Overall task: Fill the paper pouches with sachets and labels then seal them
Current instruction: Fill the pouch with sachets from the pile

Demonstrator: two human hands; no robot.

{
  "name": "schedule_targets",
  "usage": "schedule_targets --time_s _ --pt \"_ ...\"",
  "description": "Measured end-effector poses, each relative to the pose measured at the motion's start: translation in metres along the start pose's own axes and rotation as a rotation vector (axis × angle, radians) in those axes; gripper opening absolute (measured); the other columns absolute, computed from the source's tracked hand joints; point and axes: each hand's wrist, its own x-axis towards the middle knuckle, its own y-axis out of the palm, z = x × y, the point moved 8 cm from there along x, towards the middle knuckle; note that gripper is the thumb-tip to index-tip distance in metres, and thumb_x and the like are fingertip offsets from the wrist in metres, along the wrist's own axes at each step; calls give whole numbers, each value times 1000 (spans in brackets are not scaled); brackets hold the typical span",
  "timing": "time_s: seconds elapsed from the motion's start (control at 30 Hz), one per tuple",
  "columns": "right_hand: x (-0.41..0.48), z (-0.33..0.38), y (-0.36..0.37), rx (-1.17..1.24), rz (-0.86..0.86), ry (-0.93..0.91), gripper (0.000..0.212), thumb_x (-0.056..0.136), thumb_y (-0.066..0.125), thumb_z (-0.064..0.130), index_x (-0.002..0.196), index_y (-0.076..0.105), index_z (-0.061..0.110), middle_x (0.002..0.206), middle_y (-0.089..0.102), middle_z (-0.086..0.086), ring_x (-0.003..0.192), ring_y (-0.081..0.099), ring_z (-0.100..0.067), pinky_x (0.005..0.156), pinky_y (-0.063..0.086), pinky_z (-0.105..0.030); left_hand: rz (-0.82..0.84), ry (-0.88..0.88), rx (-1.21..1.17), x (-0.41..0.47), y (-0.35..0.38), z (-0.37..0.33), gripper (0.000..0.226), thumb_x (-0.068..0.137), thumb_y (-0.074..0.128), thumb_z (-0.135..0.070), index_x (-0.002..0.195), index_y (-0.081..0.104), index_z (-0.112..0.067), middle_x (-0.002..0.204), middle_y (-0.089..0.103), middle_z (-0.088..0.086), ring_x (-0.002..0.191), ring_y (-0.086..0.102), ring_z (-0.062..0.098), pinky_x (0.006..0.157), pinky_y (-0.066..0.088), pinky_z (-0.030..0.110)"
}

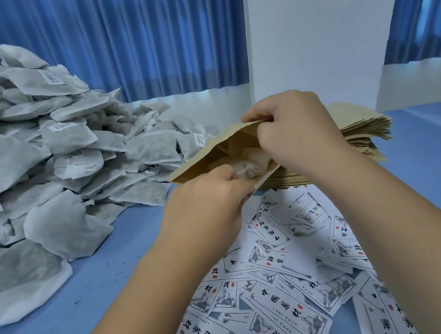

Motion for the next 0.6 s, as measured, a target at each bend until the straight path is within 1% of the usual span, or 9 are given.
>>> schedule_targets --time_s 0.07,0.13,0.2,0.27,0.33,0.4,0.47,0.53,0.6 --pt "0 1 -1 2 -1 -1 41 75 52 6 100 74 30 108 70 3 102 62 -23 89 52 -37 58 -60 40 0 4 9 16 86 52 -9 79 57 -22 84 50 -5 73 51 21 50 32 24" --pt "-1 3 -1 0 -2 -12 42 75 52 6 101 74 29 109 70 2 103 61 -23 90 51 -37 76 -98 65 0 7 14 19 86 48 -8 75 46 -24 81 45 -6 75 48 19 51 26 24" --pt "-3 7 -1 -6 -9 -35 42 75 51 6 101 74 29 109 70 1 103 60 -24 89 51 -37 63 -117 66 -1 8 16 17 88 49 -10 80 53 -25 82 49 -6 80 51 19 53 30 25" --pt "-5 13 -1 -8 -18 -62 42 75 50 5 102 75 28 109 70 1 103 60 -24 89 52 -38 14 -131 36 -1 4 17 16 91 52 -16 90 64 -26 84 56 -6 83 54 20 57 40 29" --pt "-8 19 -1 -19 -29 -88 43 76 50 6 103 74 28 109 71 1 103 61 -24 90 52 -38 -74 -124 1 -1 -3 16 11 89 59 -17 91 69 -19 84 60 -1 79 57 26 55 45 34" --pt "-10 24 -1 -34 -33 -115 42 77 50 7 103 74 27 106 72 1 100 61 -24 89 52 -37 -171 -120 4 -1 -10 17 2 81 68 -9 81 68 -12 77 58 5 68 54 30 46 40 32" --pt "-13 29 0 -44 -29 -134 41 77 50 7 103 74 28 104 72 0 100 61 -25 88 52 -38 -198 -146 33 -2 -10 20 9 75 73 -6 74 65 -10 71 54 6 63 52 30 43 35 30" --pt "-17 31 1 -62 -20 -144 42 77 50 9 103 74 30 106 72 0 102 61 -27 89 51 -39 -184 -136 47 -3 -8 21 12 73 76 -10 70 65 -12 66 55 5 60 52 30 44 31 28" --pt "-23 29 0 -75 -20 -142 41 77 50 10 104 74 31 105 73 1 100 62 -28 88 51 -40 -153 -92 28 -3 -2 20 10 79 74 -20 72 68 -16 64 59 4 59 55 30 48 29 27"
